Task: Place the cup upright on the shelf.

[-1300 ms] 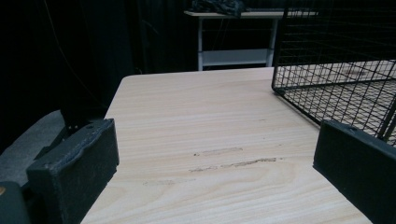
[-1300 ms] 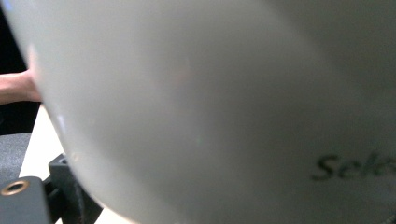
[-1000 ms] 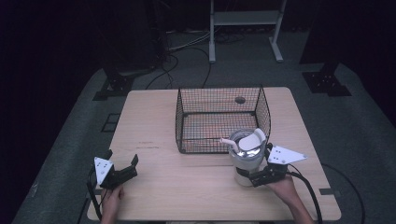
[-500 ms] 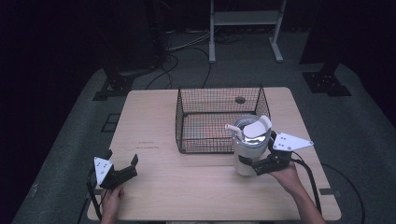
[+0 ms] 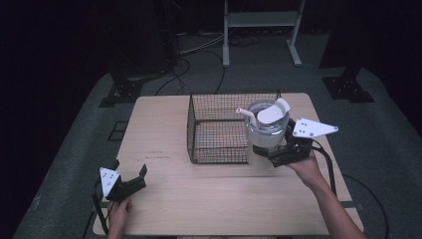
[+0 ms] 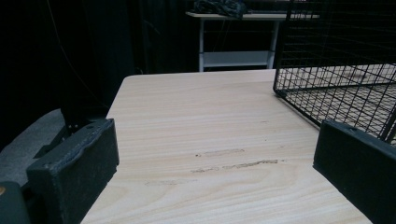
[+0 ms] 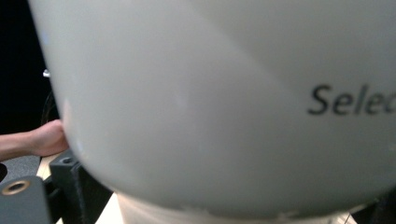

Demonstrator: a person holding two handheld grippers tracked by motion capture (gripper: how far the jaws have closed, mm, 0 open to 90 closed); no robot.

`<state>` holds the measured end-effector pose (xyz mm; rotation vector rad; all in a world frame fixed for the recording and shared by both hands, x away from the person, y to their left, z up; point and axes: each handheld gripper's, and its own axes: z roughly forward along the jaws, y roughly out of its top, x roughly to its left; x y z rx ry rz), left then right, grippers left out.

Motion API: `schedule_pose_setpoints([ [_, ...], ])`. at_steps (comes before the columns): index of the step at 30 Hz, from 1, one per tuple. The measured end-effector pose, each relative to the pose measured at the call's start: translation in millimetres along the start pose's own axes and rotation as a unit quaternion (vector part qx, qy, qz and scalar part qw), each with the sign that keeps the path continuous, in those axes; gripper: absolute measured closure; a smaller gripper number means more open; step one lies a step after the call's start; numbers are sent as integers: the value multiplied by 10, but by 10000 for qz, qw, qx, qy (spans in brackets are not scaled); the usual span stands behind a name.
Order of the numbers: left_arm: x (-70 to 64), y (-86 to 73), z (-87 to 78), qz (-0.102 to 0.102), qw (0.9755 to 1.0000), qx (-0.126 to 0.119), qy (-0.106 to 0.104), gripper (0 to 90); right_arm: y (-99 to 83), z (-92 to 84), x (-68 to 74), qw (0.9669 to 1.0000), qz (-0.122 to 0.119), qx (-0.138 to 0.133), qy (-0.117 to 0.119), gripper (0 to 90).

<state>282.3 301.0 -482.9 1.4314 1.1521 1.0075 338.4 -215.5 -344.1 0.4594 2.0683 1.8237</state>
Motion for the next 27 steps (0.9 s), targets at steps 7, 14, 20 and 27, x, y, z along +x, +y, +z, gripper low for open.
schedule_pose_setpoints([
  [7,1,1,1,-5,10000,2,3,0,253,144,-130,9999,41,-88,35,57],
  [14,5,1,4,-9,10000,13,9,0,408,290,-223,9999,-28,-91,34,57],
  [20,0,3,9,10,10000,34,8,0,551,459,-306,9999,-105,-33,54,57],
  [27,5,3,15,21,10000,35,23,0,661,659,-443,9999,-110,30,13,57],
])
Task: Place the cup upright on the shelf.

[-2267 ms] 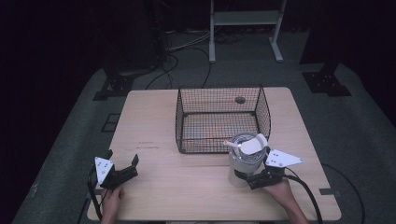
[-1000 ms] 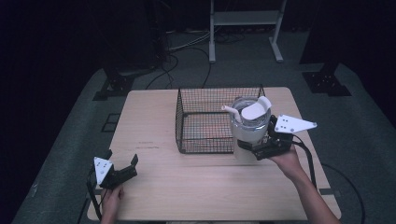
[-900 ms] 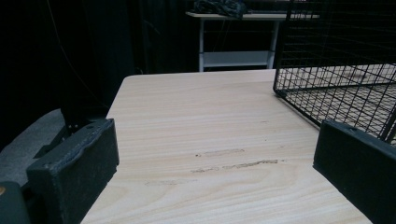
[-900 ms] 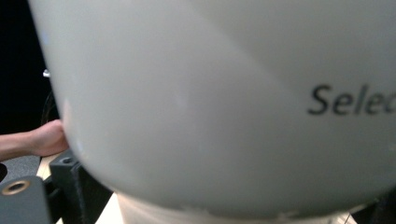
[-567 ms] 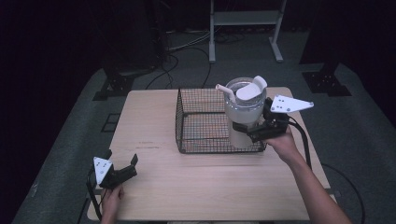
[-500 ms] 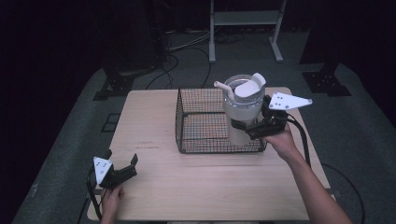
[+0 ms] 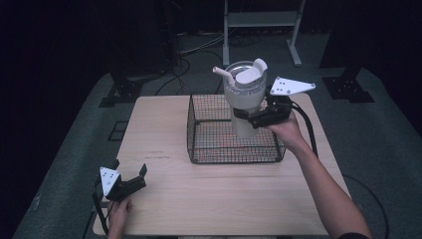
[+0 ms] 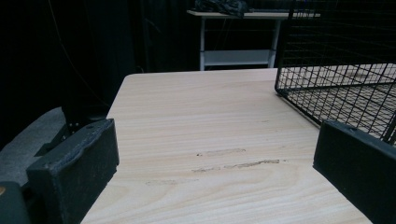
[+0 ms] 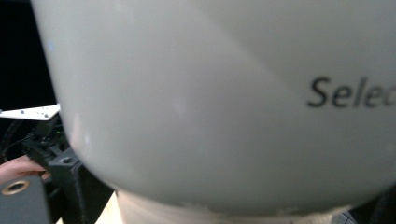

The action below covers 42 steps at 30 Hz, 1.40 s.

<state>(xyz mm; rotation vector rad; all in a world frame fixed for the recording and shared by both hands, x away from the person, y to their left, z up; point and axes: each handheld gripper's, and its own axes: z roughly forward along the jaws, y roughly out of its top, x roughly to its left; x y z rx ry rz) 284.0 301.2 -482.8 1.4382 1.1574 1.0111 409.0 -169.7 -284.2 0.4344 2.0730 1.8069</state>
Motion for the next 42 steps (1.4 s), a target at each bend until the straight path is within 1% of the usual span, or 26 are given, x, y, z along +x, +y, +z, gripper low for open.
schedule_pose_setpoints([
  [2,0,0,1,-3,10000,2,3,0,26,66,-43,10000,24,30,-12,57],
  [3,-1,0,3,-14,10000,-4,6,0,38,111,-68,10000,-6,11,-14,57],
  [4,0,0,3,-32,10000,7,12,0,56,172,-96,10000,-5,54,-3,57],
  [5,0,0,3,-32,10000,7,12,0,56,172,-96,10000,-5,54,-3,57],
  [7,6,2,2,-41,10000,39,23,0,68,272,-120,9999,47,104,26,57],
  [9,6,2,2,-40,10000,41,25,0,68,305,-125,9999,36,121,19,57],
  [10,4,2,3,-33,10000,38,26,0,61,371,-142,9998,11,168,47,56],
  [13,-6,3,3,-22,10000,55,9,0,62,476,-170,9996,15,269,91,56],
  [14,-6,3,3,-22,10000,55,9,0,62,476,-170,9996,15,269,91,56],
  [15,-7,3,3,-19,10000,58,5,0,68,511,-179,9995,-10,296,112,56],
  [16,-8,3,4,-32,10000,47,13,0,80,590,-200,9994,-26,326,146,56],
  [17,-8,3,4,-32,10000,47,13,0,80,590,-200,9994,-26,326,146,56],
  [18,-7,2,4,-39,10000,45,16,0,81,670,-226,9993,-32,334,169,56],
  [19,-6,3,4,-42,10000,50,19,0,81,670,-226,9993,-32,334,169,56],
  [20,-7,2,4,-41,10000,47,22,0,74,702,-236,9993,27,328,202,56],
  [21,-8,2,3,-34,10000,49,22,0,66,738,-251,9993,33,305,227,56],
  [22,-11,2,2,-23,10000,48,20,0,35,804,-277,9992,68,307,254,56],
  [24,-14,1,2,-15,10000,41,24,0,22,826,-286,9991,88,309,263,56],
  [26,-15,2,1,54,10000,49,23,0,-46,898,-329,9989,157,336,277,56],
  [28,-18,2,6,56,10000,53,25,0,-100,938,-361,9986,181,408,282,56],
  [29,-18,2,6,56,10000,53,25,0,-100,938,-361,9986,181,408,282,56],
  [31,-18,5,14,48,9999,90,29,0,-156,971,-391,9982,193,500,287,56],
  [33,-16,6,13,37,9999,94,39,0,-247,1007,-434,9975,259,588,297,56],
  [39,-23,5,13,94,9999,87,34,0,-363,1048,-474,9973,341,590,265,56],
  [41,-26,5,11,123,9999,99,35,0,-408,1068,-487,9970,347,658,231,56],
  [42,-29,5,11,137,9998,107,40,0,-466,1089,-505,9968,380,664,209,56],
])
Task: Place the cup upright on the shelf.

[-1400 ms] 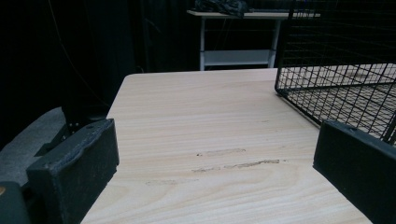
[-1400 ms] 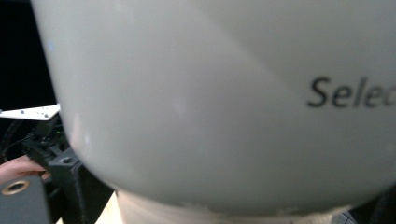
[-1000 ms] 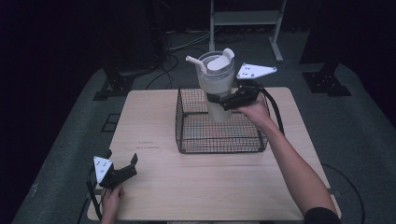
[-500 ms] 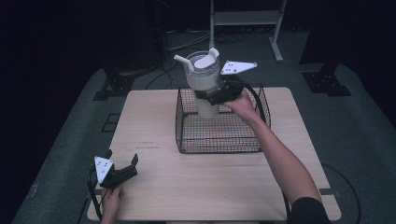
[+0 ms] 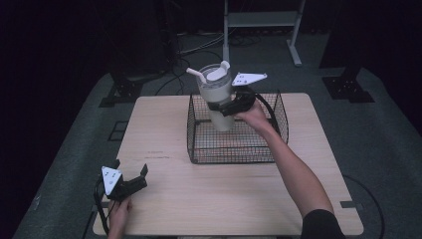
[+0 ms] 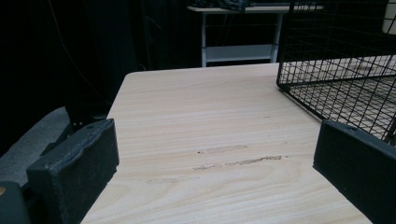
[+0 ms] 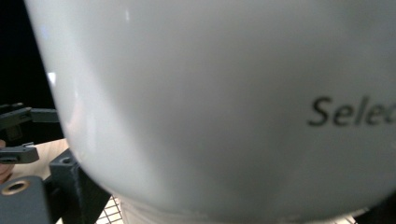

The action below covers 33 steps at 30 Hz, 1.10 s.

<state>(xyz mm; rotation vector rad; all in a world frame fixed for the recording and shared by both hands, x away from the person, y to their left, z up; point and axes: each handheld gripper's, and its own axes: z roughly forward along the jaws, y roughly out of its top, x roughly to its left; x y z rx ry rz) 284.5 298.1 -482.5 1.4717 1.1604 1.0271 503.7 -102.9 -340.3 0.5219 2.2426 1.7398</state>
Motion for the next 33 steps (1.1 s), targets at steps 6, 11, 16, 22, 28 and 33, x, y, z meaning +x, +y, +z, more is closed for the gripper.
schedule_pose_setpoints([
  [6,-28,0,2,129,9999,13,-6,0,-124,83,-69,9999,167,21,25,56],
  [11,-26,0,5,104,9999,9,-5,0,-206,160,-122,9997,211,141,-59,56],
  [16,-23,1,4,93,10000,24,-1,0,-290,209,-161,9993,258,262,-66,56],
  [22,-22,3,14,88,9999,45,29,0,-369,260,-197,9988,286,369,-156,56],
  [28,-17,2,13,87,9999,41,38,0,-422,295,-227,9984,361,413,-167,56],
  [33,-20,-1,13,78,10000,11,30,0,-454,338,-220,9981,326,506,-150,56],
])
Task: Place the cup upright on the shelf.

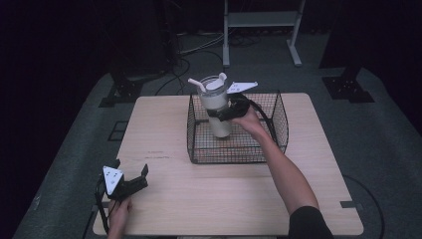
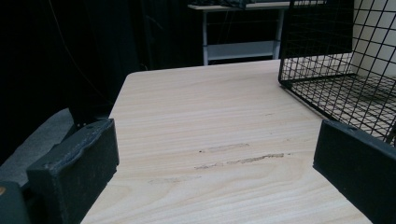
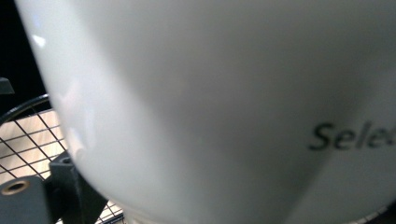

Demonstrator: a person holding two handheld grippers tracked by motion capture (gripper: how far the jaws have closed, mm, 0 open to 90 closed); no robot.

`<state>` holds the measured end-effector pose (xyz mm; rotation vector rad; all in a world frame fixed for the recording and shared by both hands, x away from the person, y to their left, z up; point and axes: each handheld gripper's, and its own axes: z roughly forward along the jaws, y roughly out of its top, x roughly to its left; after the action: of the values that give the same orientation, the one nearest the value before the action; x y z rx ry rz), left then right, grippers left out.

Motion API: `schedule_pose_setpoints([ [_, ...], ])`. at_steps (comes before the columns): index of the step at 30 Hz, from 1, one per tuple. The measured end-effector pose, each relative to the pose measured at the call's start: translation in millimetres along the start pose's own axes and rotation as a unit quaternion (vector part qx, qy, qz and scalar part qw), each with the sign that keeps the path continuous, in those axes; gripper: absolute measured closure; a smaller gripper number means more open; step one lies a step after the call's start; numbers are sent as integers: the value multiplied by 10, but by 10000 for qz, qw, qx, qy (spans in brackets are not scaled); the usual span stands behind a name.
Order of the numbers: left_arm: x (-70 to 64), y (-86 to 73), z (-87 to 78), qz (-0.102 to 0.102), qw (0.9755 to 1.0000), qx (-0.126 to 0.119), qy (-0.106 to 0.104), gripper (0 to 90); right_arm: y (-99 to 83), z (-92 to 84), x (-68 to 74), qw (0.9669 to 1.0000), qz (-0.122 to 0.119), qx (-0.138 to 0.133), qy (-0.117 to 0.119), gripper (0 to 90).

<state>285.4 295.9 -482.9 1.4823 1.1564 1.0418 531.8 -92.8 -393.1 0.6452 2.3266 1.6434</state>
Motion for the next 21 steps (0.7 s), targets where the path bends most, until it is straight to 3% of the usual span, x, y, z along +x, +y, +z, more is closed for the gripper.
schedule_pose_setpoints([
  [9,9,-1,-5,-10,10000,-3,10,0,-109,77,-27,9998,12,213,50,56],
  [13,6,-2,-6,14,10000,-4,2,0,-180,103,-31,9990,-123,417,81,56],
  [18,0,-2,-7,32,10000,-7,0,0,-205,88,-24,9990,-214,399,32,56],
  [21,0,-2,-6,30,10000,-15,1,0,-232,37,-56,9991,-125,400,55,56],
])
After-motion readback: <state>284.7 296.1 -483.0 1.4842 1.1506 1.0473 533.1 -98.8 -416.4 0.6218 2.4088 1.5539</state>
